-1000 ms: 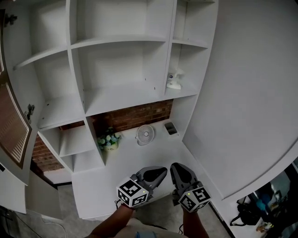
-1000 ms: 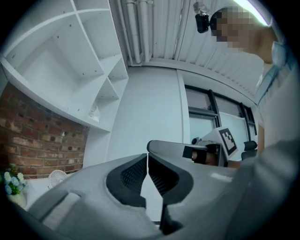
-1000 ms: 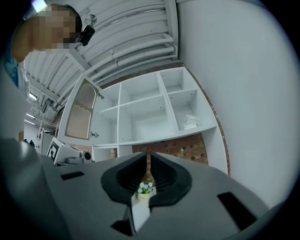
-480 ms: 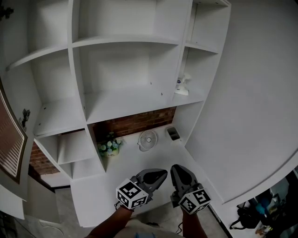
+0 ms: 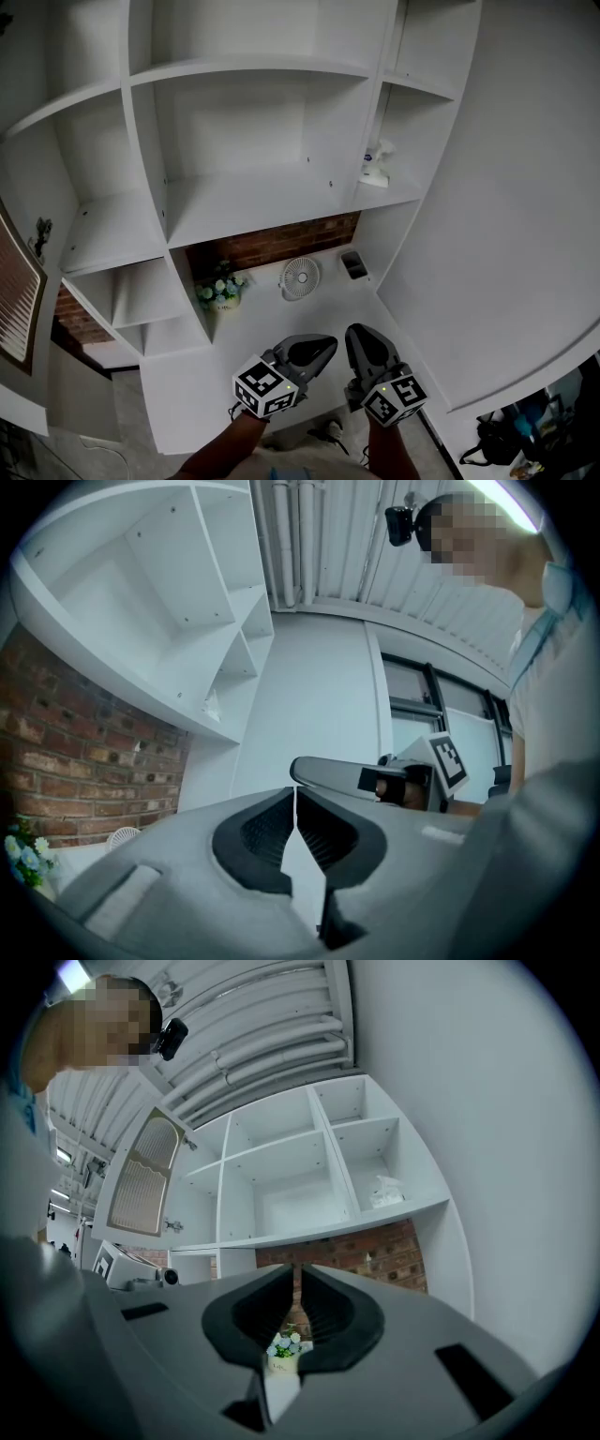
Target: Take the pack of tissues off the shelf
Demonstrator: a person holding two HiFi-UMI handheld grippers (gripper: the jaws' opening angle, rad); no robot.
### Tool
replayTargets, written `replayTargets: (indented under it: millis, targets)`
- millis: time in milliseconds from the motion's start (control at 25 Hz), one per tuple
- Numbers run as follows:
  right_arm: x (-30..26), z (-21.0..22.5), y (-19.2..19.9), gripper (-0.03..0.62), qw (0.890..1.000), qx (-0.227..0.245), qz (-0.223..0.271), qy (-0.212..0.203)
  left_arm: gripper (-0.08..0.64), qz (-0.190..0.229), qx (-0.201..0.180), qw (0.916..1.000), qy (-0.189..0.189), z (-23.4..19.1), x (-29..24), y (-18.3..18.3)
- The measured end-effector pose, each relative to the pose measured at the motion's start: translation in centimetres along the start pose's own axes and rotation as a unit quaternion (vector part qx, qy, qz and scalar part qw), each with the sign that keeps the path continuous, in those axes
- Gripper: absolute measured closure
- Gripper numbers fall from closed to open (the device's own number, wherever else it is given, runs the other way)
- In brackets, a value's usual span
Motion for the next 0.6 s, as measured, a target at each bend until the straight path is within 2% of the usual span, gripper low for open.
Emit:
replayTargets:
  millis: [600]
  targets:
    - [-4.2,9.6,-1.3,0.565,0.997,-0.014,-0.013,-0.072,0.546,0.013,-0.001,0.9982,-0.059,-4.3,-8.4,-0.6]
Point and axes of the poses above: the fingertips, and each gripper's own axes: x backward along the fingers, z to its right, y out of its underside, the point moved 9 cm from there along x, backward along the fingers, and after that the axes turned 1 degree about y, right-handed, at the moved point
